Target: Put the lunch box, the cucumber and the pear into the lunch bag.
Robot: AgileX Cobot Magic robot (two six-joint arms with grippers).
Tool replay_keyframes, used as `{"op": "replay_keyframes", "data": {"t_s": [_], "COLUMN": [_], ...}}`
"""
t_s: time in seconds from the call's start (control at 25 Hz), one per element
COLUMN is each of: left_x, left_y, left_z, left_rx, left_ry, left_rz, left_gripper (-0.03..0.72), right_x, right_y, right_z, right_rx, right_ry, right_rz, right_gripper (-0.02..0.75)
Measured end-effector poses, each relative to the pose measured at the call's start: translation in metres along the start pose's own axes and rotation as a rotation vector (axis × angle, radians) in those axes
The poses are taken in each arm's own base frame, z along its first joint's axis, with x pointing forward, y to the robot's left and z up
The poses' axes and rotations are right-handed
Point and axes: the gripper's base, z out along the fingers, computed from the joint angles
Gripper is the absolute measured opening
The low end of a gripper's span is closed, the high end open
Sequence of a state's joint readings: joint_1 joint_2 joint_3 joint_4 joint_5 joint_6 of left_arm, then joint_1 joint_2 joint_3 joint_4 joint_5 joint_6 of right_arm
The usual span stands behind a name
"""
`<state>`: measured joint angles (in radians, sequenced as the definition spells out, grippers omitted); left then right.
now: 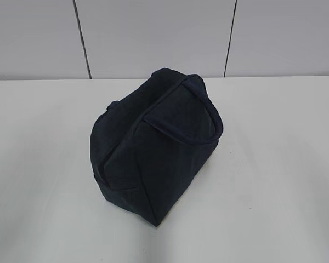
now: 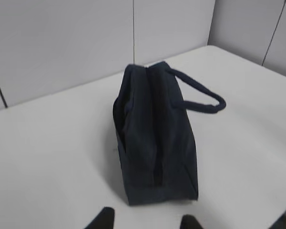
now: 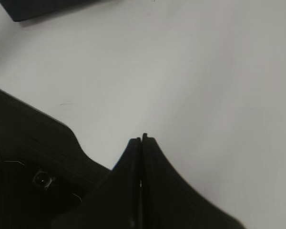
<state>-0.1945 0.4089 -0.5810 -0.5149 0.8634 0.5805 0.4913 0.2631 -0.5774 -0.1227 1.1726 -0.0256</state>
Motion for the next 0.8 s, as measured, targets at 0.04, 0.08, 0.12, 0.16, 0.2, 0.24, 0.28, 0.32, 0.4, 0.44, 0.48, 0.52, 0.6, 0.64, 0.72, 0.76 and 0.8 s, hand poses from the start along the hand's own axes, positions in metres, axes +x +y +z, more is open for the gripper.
{"op": "replay_keyframes", "data": {"t_s": [0.04, 0.08, 0.12, 0.16, 0.2, 0.24, 0.28, 0.32, 0.4, 0.44, 0.48, 0.52, 0.6, 0.64, 0.72, 0.76, 0.8], "left_x": [0.005, 0.010, 0.015, 0.020, 0.026, 0.032, 0.037, 0.041, 0.046, 0.048, 0.050, 0.054, 0.058, 0.060, 0.062, 0.062, 0.062], "left_y": [-0.003, -0.006, -0.008, -0.009, -0.010, -0.011, -0.011, -0.011, -0.011, -0.010, -0.010, -0.008, -0.004, -0.003, -0.002, -0.001, -0.001], "left_z": [-0.006, -0.013, -0.018, -0.023, -0.029, -0.034, -0.038, -0.041, -0.046, -0.048, -0.050, -0.051, -0.052, -0.052, -0.050, -0.049, -0.049], "left_rx": [-0.009, -0.018, -0.028, -0.044, -0.071, -0.097, -0.117, -0.138, -0.176, -0.193, -0.213, -0.247, -0.302, -0.317, -0.330, -0.333, -0.334], "left_ry": [0.016, 0.020, 0.035, 0.054, 0.062, 0.084, 0.107, 0.116, 0.116, 0.117, 0.117, 0.127, 0.128, 0.119, 0.093, 0.089, 0.085], "left_rz": [-0.013, -0.020, -0.032, -0.043, -0.043, -0.055, -0.073, -0.085, -0.085, -0.087, -0.100, -0.118, -0.156, -0.167, -0.181, -0.186, -0.188], "left_gripper": [0.259, 0.258, 0.258, 0.258, 0.257, 0.256, 0.256, 0.256, 0.256, 0.256, 0.255, 0.256, 0.256, 0.256, 0.255, 0.254, 0.252], "right_x": [0.005, 0.010, 0.016, 0.021, 0.025, 0.028, 0.031, 0.033, 0.036, 0.037, 0.037, 0.038, 0.039, 0.039, 0.039, 0.039, 0.039], "right_y": [0.001, 0.001, 0.002, 0.003, 0.004, 0.005, 0.005, 0.006, 0.007, 0.007, 0.007, 0.008, 0.008, 0.008, 0.008, 0.008, 0.008], "right_z": [-0.004, -0.006, -0.007, -0.008, -0.008, -0.009, -0.011, -0.012, -0.015, -0.015, -0.014, -0.012, -0.011, -0.011, -0.012, -0.012, -0.012], "right_rx": [-0.005, -0.012, -0.021, -0.026, -0.030, -0.036, -0.041, -0.047, -0.054, -0.056, -0.058, -0.059, -0.062, -0.062, -0.063, -0.063, -0.063], "right_ry": [-0.016, -0.025, -0.034, -0.038, -0.046, -0.062, -0.081, -0.101, -0.141, -0.157, -0.171, -0.189, -0.196, -0.202, -0.207, -0.209, -0.209], "right_rz": [0.005, 0.011, 0.017, 0.018, 0.021, 0.025, 0.029, 0.032, 0.040, 0.048, 0.063, 0.079, 0.092, 0.097, 0.102, 0.102, 0.103], "right_gripper": [0.000, 0.000, 0.000, 0.000, 0.000, 0.000, 0.000, 0.000, 0.000, 0.000, 0.000, 0.000, 0.000, 0.000, 0.000, 0.000, 0.000]}}
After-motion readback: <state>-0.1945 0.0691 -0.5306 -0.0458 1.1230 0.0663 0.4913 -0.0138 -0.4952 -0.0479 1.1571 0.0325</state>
